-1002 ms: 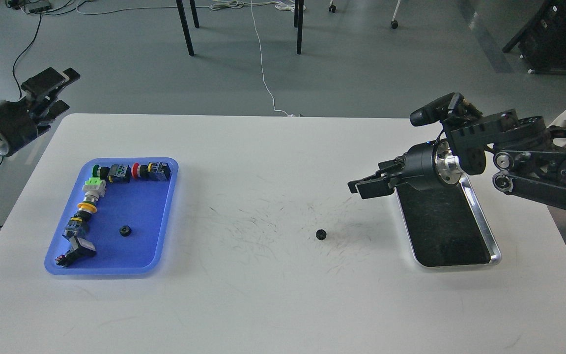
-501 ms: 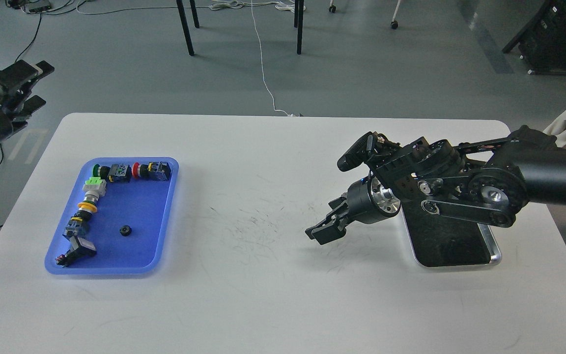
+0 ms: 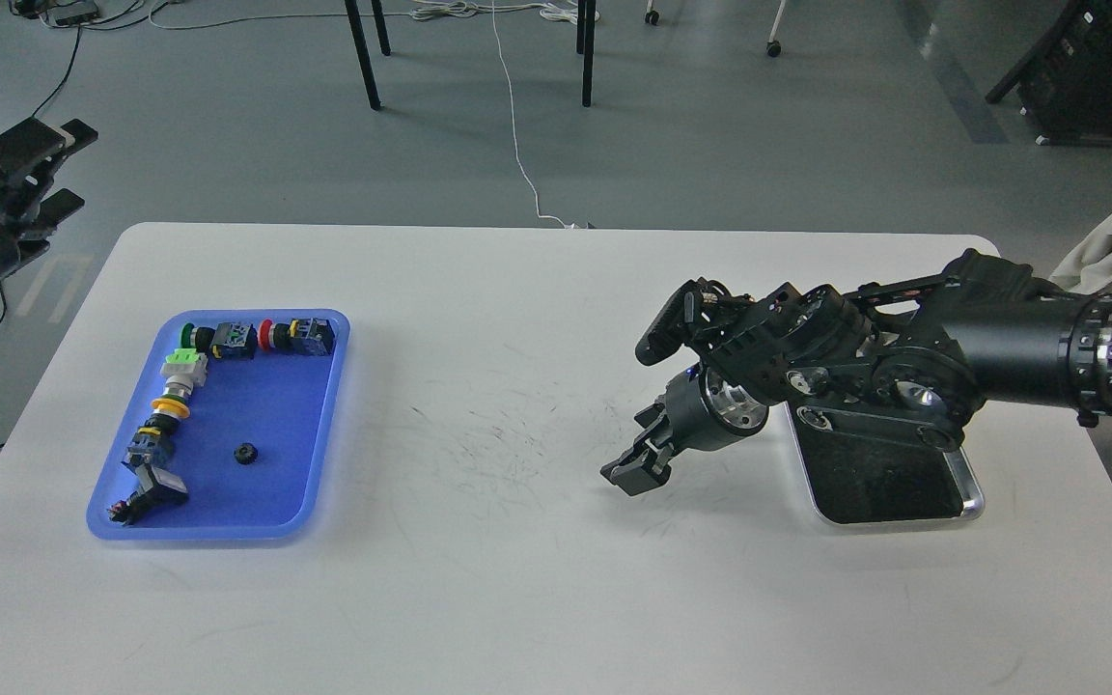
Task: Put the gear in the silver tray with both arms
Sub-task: 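Lower the right gripper onto the black gear on the table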
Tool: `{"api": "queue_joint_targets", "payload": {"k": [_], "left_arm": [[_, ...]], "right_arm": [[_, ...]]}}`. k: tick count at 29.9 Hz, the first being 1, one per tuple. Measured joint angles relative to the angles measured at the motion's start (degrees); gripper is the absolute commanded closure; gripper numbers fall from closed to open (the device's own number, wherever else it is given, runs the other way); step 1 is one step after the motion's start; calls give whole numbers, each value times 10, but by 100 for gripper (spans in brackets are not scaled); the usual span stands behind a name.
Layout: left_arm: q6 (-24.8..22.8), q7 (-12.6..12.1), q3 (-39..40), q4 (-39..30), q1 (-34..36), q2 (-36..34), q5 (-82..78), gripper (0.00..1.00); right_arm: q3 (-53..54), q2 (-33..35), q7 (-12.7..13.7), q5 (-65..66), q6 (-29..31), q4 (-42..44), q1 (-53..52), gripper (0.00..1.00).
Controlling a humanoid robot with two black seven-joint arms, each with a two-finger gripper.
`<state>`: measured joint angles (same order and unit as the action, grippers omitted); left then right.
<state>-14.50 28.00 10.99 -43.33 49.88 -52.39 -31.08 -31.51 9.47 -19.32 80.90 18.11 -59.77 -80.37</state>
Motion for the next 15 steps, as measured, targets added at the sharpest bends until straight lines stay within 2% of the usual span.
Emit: {"api": "queue_joint_targets", "payload": {"k": [8, 15], "left_arm": [[0, 0, 0, 0, 0, -4, 6, 2], [1, 0, 0, 0, 0, -6, 7, 2]], "right_arm": [[-32, -39, -8, 4, 0, 20, -17, 22], [-47, -45, -19, 24, 2, 30, -28, 21]]}}
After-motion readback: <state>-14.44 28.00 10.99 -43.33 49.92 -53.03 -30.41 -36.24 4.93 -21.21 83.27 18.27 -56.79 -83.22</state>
